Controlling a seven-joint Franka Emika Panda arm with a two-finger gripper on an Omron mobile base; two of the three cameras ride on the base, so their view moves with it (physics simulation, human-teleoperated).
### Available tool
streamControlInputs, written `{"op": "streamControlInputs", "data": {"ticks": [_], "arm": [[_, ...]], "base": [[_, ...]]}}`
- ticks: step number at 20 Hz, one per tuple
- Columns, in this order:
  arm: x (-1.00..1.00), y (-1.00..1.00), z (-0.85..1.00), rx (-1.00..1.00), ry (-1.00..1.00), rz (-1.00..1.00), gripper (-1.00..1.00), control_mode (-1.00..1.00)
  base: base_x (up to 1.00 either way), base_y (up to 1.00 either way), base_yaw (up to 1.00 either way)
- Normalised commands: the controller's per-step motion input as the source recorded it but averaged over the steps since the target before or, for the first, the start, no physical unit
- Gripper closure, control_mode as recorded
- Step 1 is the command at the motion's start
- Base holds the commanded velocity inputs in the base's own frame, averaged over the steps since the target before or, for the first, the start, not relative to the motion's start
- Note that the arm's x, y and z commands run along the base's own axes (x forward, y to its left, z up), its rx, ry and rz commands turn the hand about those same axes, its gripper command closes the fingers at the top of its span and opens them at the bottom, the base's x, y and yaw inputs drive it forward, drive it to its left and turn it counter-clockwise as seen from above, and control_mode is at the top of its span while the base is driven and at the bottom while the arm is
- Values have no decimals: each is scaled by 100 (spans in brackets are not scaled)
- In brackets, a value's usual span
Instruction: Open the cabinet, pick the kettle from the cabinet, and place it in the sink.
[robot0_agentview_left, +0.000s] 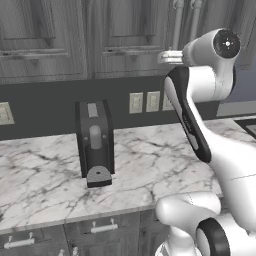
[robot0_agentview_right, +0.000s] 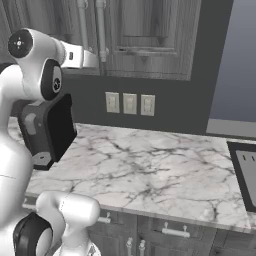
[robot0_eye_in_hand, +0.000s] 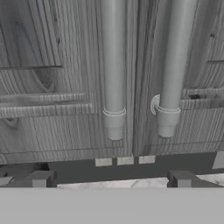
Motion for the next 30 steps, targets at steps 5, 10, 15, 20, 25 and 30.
{"op": "streamControlInputs", "data": {"ticks": [5, 10, 15, 20, 25, 30], "arm": [[21, 0, 31, -1, 0, 4, -100, -100], [24, 0, 23, -2, 0, 2, -100, -100], [29, 0, 11, -2, 0, 0, -100, -100], [32, -1, 2, -3, 2, 0, -100, -100], [34, -1, 0, -2, 0, 0, -100, -100], [35, -3, 0, 0, 1, 0, -100, -100]], "base": [[0, 0, 0], [0, 0, 0], [0, 0, 0], [0, 0, 0], [0, 0, 0], [0, 0, 0]]}}
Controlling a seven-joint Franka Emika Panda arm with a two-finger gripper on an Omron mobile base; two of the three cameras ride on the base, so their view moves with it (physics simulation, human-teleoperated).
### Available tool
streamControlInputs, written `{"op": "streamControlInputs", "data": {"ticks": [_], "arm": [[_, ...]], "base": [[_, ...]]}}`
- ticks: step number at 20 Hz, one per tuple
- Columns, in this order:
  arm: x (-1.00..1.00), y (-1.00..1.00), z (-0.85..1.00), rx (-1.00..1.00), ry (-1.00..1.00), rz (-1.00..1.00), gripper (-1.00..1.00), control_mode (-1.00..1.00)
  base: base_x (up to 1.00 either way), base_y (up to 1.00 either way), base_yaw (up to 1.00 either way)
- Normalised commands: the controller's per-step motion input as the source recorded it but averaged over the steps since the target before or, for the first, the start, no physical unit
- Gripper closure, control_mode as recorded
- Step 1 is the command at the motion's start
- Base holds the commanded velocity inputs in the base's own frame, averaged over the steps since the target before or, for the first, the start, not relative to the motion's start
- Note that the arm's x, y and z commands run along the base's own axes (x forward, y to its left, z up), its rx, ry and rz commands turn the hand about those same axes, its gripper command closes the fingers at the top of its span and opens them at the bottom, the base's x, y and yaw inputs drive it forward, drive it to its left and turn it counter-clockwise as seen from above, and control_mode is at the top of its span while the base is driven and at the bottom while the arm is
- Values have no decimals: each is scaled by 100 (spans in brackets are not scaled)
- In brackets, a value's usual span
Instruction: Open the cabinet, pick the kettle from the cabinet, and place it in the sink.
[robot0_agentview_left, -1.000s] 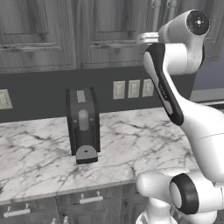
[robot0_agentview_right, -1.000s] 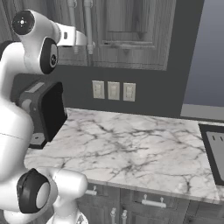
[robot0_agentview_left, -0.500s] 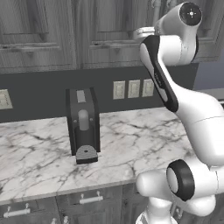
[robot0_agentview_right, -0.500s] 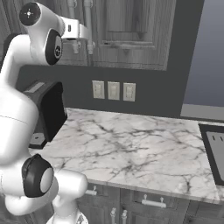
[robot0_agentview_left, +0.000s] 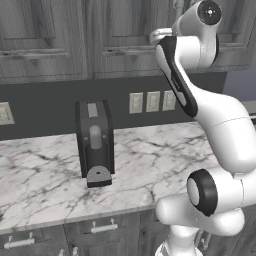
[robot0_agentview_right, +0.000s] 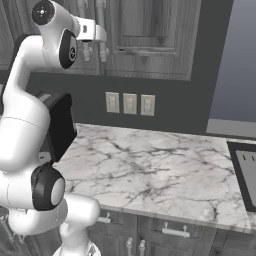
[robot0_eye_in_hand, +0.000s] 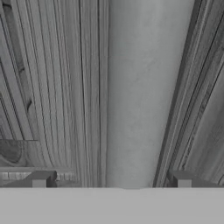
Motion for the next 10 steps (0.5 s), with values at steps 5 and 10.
{"op": "streamControlInputs", "data": {"ticks": [5, 10], "arm": [[29, 0, -1, -2, 0, 0, -100, -100], [17, 2, -3, -6, 0, 0, 100, -100]], "base": [[0, 0, 0], [0, 0, 0]]}}
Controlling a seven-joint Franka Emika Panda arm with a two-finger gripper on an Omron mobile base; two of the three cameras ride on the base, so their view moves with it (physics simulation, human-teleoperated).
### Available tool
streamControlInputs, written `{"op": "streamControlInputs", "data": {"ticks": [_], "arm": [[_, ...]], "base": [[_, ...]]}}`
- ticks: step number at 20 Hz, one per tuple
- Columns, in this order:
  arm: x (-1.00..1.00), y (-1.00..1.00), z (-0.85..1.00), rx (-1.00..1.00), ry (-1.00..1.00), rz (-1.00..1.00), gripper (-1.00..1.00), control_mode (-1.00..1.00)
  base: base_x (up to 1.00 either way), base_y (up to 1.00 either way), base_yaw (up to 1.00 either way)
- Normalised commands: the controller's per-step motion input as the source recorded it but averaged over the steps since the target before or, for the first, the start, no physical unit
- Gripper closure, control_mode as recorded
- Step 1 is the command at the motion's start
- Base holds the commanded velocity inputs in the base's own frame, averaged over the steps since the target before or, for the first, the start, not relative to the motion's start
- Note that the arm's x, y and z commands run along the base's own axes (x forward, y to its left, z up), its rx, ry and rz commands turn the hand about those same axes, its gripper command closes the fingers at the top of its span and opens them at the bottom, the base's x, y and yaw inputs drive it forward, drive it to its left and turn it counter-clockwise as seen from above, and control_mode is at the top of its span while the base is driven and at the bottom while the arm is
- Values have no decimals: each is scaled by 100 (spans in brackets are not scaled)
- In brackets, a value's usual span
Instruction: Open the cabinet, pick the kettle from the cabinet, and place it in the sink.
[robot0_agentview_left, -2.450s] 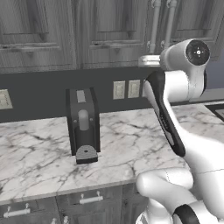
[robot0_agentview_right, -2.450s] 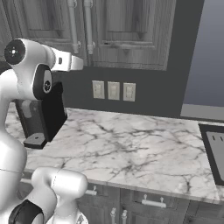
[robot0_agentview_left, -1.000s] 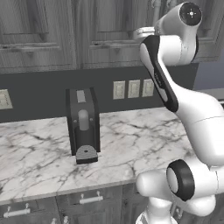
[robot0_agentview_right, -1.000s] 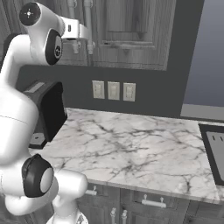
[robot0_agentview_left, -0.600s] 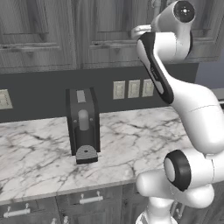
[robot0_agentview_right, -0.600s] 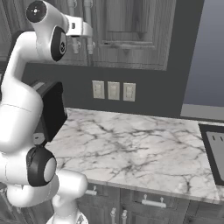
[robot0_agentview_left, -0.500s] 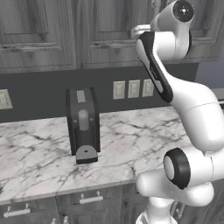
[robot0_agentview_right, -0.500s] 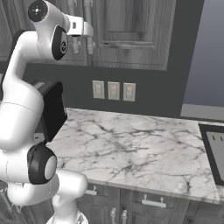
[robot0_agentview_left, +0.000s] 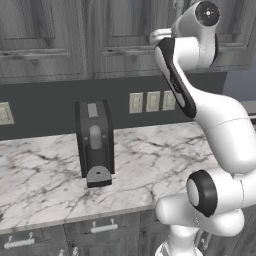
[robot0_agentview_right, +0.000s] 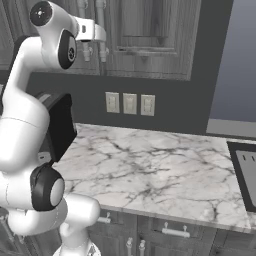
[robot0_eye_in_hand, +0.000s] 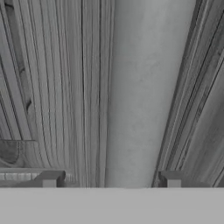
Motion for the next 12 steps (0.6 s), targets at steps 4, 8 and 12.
{"op": "streamControlInputs", "data": {"ticks": [4, 8, 12], "arm": [[5, 2, -4, -5, -1, 0, 100, -100], [3, 4, -2, 0, 0, 0, 100, -100], [-1, 13, -3, 0, 0, 2, 100, -100]], "base": [[0, 0, 0], [0, 0, 0], [0, 0, 0]]}}
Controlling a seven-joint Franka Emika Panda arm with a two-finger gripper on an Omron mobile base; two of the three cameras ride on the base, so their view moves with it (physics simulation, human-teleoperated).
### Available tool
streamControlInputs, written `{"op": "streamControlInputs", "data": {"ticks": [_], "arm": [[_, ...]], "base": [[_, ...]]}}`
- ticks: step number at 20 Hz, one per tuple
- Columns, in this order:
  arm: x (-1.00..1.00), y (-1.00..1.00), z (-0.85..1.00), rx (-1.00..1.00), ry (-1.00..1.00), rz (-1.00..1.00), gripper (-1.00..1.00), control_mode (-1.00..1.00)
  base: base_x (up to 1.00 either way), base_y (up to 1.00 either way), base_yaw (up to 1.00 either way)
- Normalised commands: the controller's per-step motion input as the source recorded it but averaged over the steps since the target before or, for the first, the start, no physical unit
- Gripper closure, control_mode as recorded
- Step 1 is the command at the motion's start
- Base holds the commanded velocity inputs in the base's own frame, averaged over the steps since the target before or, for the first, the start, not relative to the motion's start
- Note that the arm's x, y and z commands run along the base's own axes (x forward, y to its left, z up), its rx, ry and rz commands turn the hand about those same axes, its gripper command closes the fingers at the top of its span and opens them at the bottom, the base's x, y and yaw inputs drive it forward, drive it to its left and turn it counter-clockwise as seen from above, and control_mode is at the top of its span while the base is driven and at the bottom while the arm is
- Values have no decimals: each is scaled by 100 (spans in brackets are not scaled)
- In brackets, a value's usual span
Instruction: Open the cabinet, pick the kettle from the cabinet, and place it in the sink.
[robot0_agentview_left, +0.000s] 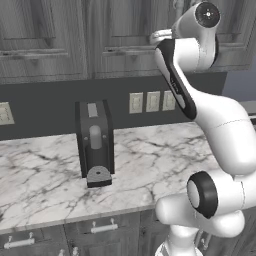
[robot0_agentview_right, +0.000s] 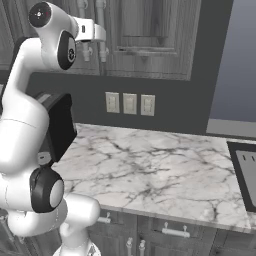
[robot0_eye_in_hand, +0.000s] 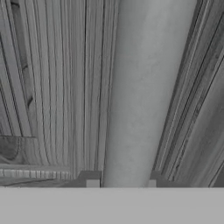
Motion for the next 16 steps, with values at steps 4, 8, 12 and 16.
{"op": "streamControlInputs", "data": {"ticks": [4, 8, 12, 16], "arm": [[-22, 19, 0, 0, 0, 6, 100, -100], [-35, 28, 0, 0, 0, 5, 100, -100], [-43, 34, 0, 0, 0, 3, 100, -100], [-47, 40, 0, -3, -2, 0, 100, -100]], "base": [[0, 0, 0], [0, 0, 0], [0, 0, 0], [0, 0, 0]]}}
